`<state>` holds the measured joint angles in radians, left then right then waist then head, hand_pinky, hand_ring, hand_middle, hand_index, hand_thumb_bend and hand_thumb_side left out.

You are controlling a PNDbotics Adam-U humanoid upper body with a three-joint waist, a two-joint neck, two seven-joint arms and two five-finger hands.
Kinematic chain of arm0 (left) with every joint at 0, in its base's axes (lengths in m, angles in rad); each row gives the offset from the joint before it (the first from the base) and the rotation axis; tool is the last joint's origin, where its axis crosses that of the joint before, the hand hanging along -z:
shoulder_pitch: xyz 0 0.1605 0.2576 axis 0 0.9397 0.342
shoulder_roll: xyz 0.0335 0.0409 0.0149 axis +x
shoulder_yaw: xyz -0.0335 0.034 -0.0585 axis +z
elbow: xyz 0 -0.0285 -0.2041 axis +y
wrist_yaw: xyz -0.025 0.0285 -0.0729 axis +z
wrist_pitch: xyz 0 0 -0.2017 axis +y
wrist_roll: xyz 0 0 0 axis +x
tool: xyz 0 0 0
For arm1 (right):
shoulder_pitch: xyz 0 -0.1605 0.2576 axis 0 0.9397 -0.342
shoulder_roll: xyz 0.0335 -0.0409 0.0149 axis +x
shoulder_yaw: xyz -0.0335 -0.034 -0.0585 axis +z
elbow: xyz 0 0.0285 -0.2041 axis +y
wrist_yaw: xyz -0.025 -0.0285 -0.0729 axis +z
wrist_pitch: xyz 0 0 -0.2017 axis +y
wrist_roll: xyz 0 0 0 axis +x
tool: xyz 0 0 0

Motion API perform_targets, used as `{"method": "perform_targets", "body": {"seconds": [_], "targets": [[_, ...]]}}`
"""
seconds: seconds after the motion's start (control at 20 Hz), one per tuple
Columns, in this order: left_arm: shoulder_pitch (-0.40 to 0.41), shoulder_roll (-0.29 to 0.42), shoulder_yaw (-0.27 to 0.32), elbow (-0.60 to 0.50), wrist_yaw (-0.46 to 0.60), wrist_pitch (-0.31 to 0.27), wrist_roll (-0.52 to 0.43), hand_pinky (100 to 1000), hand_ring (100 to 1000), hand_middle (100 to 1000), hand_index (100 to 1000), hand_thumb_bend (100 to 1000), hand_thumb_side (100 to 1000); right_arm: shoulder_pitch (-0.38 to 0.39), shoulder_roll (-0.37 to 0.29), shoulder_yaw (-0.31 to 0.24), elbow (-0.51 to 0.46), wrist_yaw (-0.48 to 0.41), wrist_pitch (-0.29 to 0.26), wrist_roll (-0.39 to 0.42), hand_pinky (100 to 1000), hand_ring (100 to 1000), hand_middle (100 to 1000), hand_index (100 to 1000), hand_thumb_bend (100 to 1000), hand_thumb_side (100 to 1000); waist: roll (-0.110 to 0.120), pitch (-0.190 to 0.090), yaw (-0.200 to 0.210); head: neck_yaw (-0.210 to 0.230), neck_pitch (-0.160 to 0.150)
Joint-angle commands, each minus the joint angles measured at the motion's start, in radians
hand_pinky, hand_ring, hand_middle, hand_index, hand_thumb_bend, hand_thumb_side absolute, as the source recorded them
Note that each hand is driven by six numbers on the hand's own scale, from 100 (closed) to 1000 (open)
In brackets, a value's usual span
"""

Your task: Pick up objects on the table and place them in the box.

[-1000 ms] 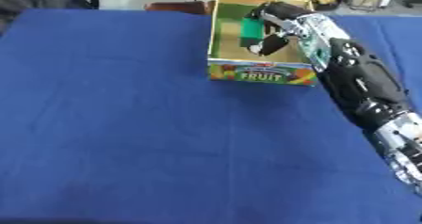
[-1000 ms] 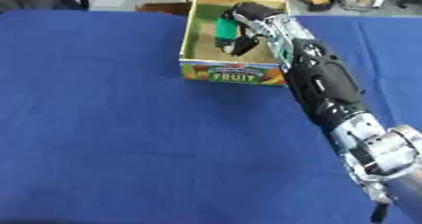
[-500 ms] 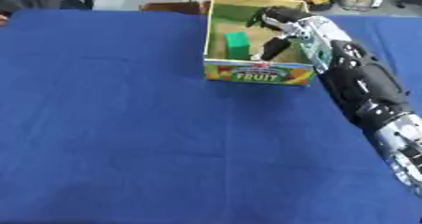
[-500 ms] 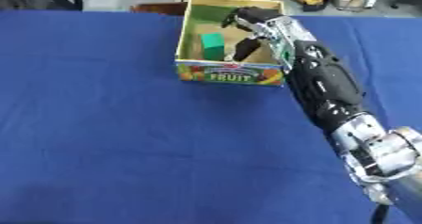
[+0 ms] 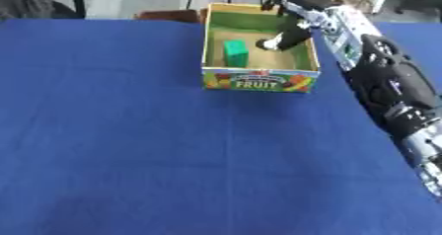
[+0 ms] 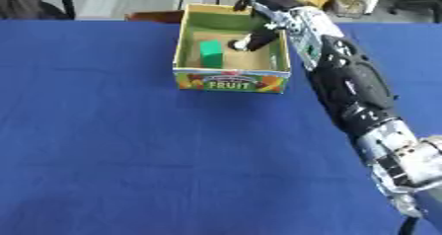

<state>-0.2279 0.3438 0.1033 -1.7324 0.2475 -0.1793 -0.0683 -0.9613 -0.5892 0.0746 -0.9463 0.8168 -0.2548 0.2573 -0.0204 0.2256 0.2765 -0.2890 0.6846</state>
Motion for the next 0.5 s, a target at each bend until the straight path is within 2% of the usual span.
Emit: {"method": "perform_targets", "body": {"seconds": [0.05,0.25,0.5], "targets": [[0.0,0.026,0.017,-0.009,-0.005,-0.002,0.01,694,751,711,820,570,691,0.011,-0.087,-0.01,-0.124,-0.141,0.005,-0.05,620,669,764,854,441,487,0.003,-0.028,-0.022,0.014,0.008],[0.011,0.022,0.027,-0.004,-0.01,-0.002,0.021,694,752,711,819,567,692,0.094,-0.167,-0.023,-0.283,-0.304,0.031,-0.104,611,651,754,854,440,494,0.006,-0.031,-0.074,0.041,0.006],[0.018,0.013,0.036,0.003,-0.014,-0.003,0.035,693,752,711,820,556,693,0.247,-0.23,-0.061,-0.447,-0.485,0.073,-0.165,603,636,750,895,459,495,0.016,-0.029,-0.139,0.095,-0.005]]}}
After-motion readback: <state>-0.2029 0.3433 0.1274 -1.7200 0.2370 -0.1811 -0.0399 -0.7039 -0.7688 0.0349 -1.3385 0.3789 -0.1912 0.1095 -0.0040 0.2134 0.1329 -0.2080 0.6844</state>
